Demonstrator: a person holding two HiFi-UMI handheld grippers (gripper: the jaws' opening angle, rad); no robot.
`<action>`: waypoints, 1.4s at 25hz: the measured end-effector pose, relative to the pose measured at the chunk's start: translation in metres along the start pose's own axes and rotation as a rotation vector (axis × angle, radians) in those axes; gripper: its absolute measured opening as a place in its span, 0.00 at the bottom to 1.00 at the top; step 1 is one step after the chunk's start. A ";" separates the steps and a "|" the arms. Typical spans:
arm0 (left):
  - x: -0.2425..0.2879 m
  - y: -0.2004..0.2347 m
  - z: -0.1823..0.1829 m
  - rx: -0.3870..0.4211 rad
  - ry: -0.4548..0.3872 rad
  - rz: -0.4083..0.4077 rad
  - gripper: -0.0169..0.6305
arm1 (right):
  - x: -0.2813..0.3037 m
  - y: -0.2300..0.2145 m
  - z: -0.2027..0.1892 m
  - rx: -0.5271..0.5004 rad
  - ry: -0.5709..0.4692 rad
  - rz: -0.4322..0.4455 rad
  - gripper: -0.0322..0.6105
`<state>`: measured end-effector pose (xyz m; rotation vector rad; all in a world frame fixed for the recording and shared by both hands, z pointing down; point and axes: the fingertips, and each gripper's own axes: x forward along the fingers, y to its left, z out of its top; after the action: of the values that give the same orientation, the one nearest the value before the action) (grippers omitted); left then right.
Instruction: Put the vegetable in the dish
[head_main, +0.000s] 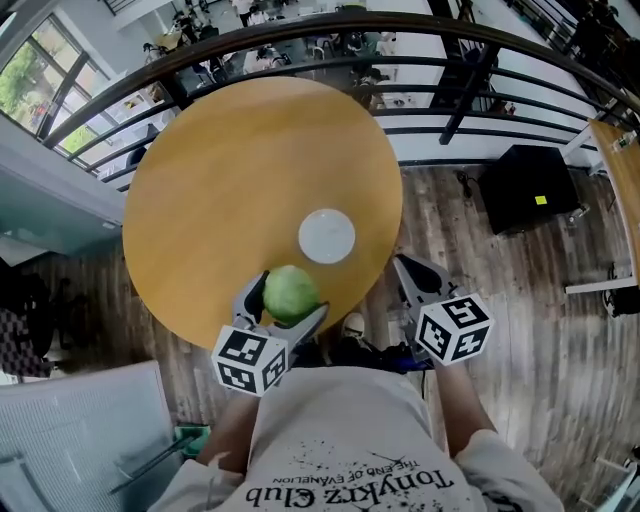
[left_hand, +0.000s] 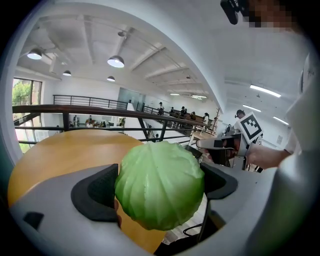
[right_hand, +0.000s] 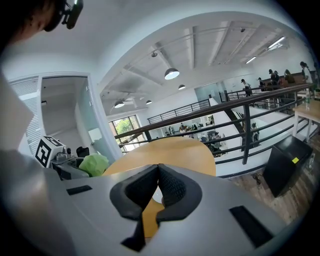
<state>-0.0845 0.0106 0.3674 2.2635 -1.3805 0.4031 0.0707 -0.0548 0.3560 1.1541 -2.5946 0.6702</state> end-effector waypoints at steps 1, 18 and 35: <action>0.002 0.002 0.001 0.002 0.001 0.002 0.80 | 0.001 -0.002 0.000 0.004 0.000 -0.005 0.08; 0.025 0.026 0.008 0.042 0.049 -0.058 0.80 | -0.005 -0.017 -0.004 0.048 0.002 -0.128 0.08; 0.084 0.053 0.010 0.113 0.130 -0.082 0.80 | 0.046 -0.041 0.005 0.066 0.035 -0.116 0.08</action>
<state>-0.0936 -0.0792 0.4101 2.3302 -1.2239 0.6030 0.0705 -0.1106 0.3821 1.2892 -2.4716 0.7494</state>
